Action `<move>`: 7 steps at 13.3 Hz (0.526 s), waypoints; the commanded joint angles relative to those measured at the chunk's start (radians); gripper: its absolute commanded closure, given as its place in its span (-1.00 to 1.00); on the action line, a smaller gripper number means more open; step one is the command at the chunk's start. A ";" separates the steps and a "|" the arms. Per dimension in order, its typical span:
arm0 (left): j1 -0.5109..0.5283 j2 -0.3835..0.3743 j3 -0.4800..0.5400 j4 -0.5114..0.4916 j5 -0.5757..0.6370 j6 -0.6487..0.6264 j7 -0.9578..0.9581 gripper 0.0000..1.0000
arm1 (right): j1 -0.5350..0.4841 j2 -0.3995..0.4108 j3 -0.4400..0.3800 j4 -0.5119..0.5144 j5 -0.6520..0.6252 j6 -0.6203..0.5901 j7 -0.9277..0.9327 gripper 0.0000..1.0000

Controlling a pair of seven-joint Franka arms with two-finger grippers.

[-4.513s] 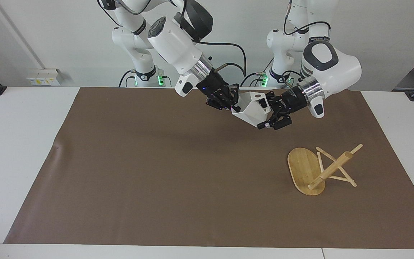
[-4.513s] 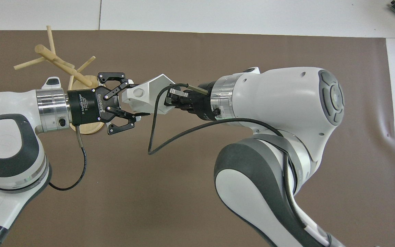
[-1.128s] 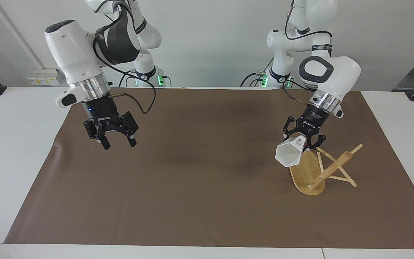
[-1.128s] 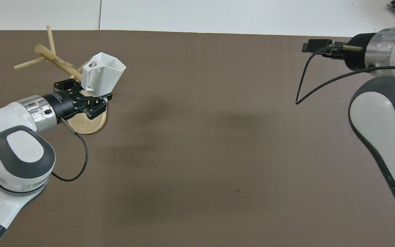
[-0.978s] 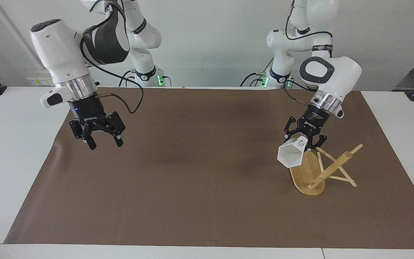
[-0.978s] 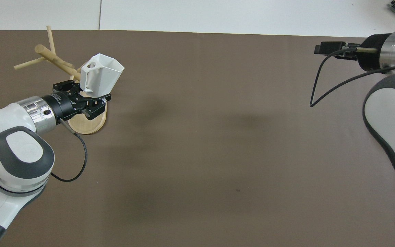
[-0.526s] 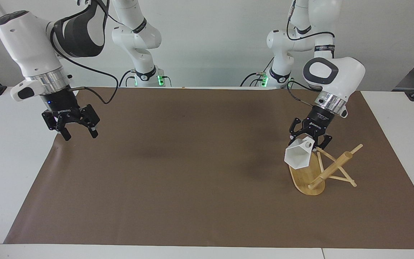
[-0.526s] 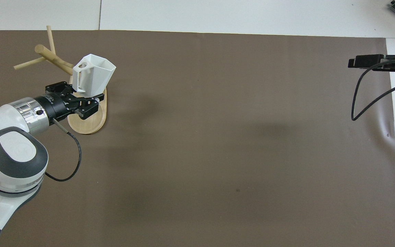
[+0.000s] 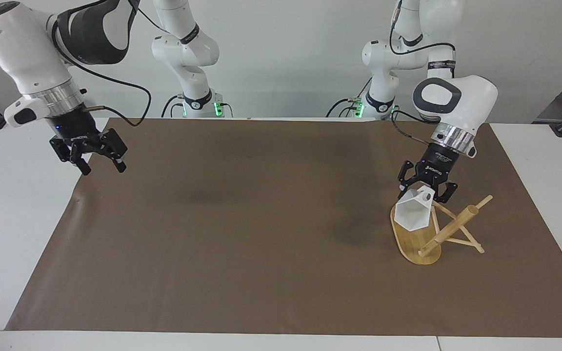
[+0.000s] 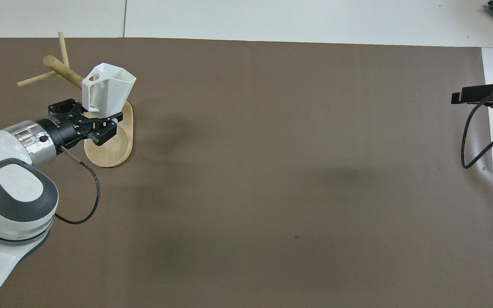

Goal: Hang cup on rack

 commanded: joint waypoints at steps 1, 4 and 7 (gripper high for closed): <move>0.018 -0.016 -0.006 -0.010 0.017 0.025 -0.033 1.00 | -0.003 -0.012 0.008 0.002 -0.098 -0.036 -0.006 -1.00; 0.018 -0.013 -0.006 -0.010 0.017 0.039 -0.033 1.00 | -0.003 -0.013 0.007 0.003 -0.100 -0.081 -0.003 -1.00; 0.016 -0.006 -0.007 -0.010 0.017 0.057 -0.033 1.00 | -0.003 -0.018 0.007 0.008 -0.101 -0.137 -0.003 -1.00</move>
